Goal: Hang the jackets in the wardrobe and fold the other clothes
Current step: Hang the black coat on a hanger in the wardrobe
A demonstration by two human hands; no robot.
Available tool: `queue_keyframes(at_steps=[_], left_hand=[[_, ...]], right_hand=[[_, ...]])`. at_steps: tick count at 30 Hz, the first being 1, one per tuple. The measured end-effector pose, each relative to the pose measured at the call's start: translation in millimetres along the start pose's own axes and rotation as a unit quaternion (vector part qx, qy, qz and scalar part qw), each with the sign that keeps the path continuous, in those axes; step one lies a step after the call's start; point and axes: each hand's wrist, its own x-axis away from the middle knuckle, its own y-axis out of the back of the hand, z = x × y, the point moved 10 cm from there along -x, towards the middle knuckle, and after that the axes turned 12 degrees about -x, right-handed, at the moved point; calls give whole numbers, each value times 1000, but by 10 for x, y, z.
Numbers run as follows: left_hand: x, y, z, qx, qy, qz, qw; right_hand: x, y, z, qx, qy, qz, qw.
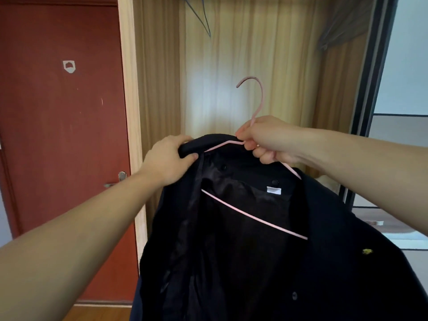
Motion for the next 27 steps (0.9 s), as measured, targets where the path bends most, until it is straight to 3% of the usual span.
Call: queue_keyframes(at_steps=[2, 4, 6, 9, 11, 13, 15, 18, 21, 24, 25, 27], left_hand=[[85, 93, -340, -64, -47, -75, 994], [158, 103, -698, 5, -88, -74, 993], [167, -98, -896, 126, -62, 31, 990], [218, -455, -836, 220, 73, 146, 962], [368, -795, -786, 353, 194, 243, 882], [457, -1011, -963, 526, 253, 309, 751], [371, -1064, -1156, 637, 260, 311, 656], [184, -1037, -1277, 724, 282, 257, 575], [68, -981, -1441, 754, 254, 234, 560], [-89, -843, -1585, 740, 214, 174, 613], [-122, -764, -1719, 773, 191, 172, 580], [-202, -675, -1755, 776, 172, 104, 598]], right_hand=[[-60, 70, 15, -42, -14, -27, 999], [-124, 124, 78, -84, -23, -39, 995], [-187, 169, 183, -115, -29, -40, 992], [-240, 243, 388, -132, -25, -39, 990], [-246, 282, 516, -131, -15, -36, 991], [-241, 292, 595, -125, -6, -31, 992], [-223, 283, 635, -107, 6, -27, 994], [-195, 331, 663, -57, 36, -41, 997], [-153, 447, 668, 37, 73, -78, 994], [-105, 448, 647, 144, 102, -76, 981], [-83, 424, 649, 174, 112, -70, 976], [-44, 427, 678, 209, 136, -72, 966]])
